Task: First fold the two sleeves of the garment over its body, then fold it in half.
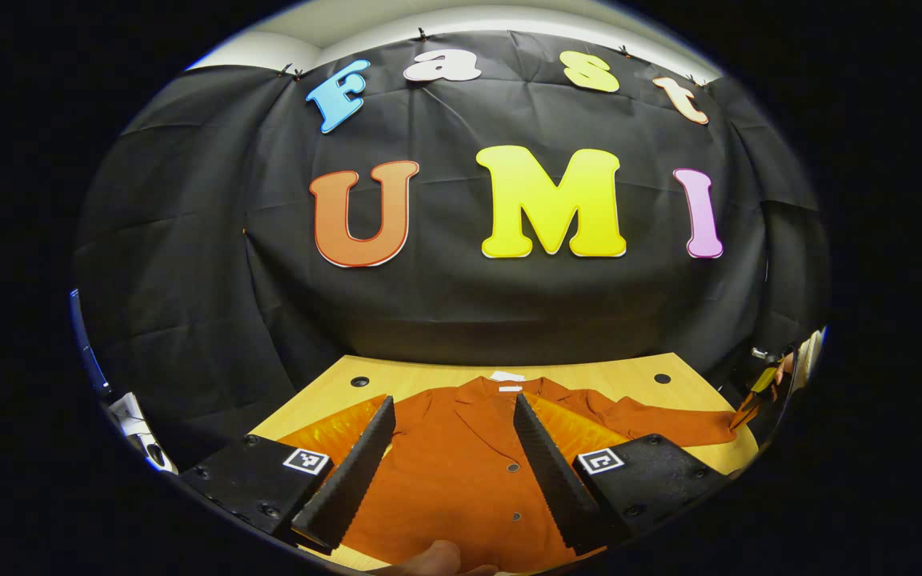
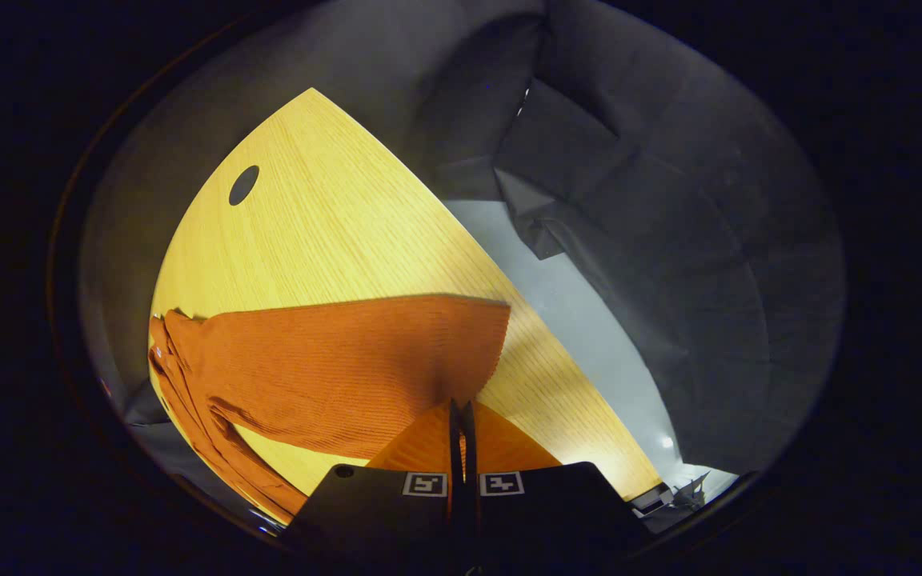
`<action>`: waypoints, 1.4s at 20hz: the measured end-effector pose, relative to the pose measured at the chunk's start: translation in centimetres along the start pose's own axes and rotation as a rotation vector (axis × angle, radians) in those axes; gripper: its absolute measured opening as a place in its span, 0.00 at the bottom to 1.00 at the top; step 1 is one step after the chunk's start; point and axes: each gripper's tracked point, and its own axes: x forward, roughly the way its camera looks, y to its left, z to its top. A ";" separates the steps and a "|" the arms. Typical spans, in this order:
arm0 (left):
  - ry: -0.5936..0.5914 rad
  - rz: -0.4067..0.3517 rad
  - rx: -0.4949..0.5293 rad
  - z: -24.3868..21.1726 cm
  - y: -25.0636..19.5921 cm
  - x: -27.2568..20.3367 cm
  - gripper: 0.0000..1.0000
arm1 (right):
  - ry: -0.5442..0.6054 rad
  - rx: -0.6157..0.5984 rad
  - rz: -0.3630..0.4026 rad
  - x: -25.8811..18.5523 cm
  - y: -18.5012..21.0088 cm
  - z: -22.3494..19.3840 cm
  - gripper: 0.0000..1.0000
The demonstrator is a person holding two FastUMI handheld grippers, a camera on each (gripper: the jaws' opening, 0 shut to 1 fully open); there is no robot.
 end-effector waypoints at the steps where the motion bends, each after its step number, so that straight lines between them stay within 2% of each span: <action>1: -0.010 0.006 0.006 0.2 0.6 0.1 0.97 | -0.029 -0.017 0.005 -1.1 0.6 0.3 0.00; 3: -0.039 0.016 0.007 0.7 1.9 0.6 0.97 | -0.079 -0.061 0.037 -4.3 2.9 1.0 0.00; 7: -0.060 0.007 -0.058 1.0 4.1 1.8 0.96 | -0.179 -0.149 0.102 -10.8 9.6 1.4 0.00; 10: -0.073 0.003 -0.080 1.1 6.2 2.5 0.97 | -0.221 -0.227 0.147 -14.7 15.8 0.0 0.00; 14: -0.098 -0.004 -0.072 0.6 9.5 3.0 0.97 | -0.238 -0.354 0.211 -17.6 25.8 -4.3 0.00; 17: -0.085 0.014 -0.075 -0.6 12.3 3.0 0.96 | -0.204 -0.444 0.288 -18.0 34.8 -9.4 0.00; 22: -0.066 0.071 -0.080 -2.6 18.0 2.9 0.97 | -0.141 -0.592 0.349 -16.8 47.1 -17.8 0.00; 25: -0.037 0.124 -0.097 -4.4 21.6 2.9 0.97 | -0.088 -0.668 0.375 -14.6 53.8 -23.3 0.00; 28: -0.024 0.191 -0.092 -5.7 24.8 2.5 0.97 | -0.051 -0.719 0.391 -10.5 59.7 -27.9 0.00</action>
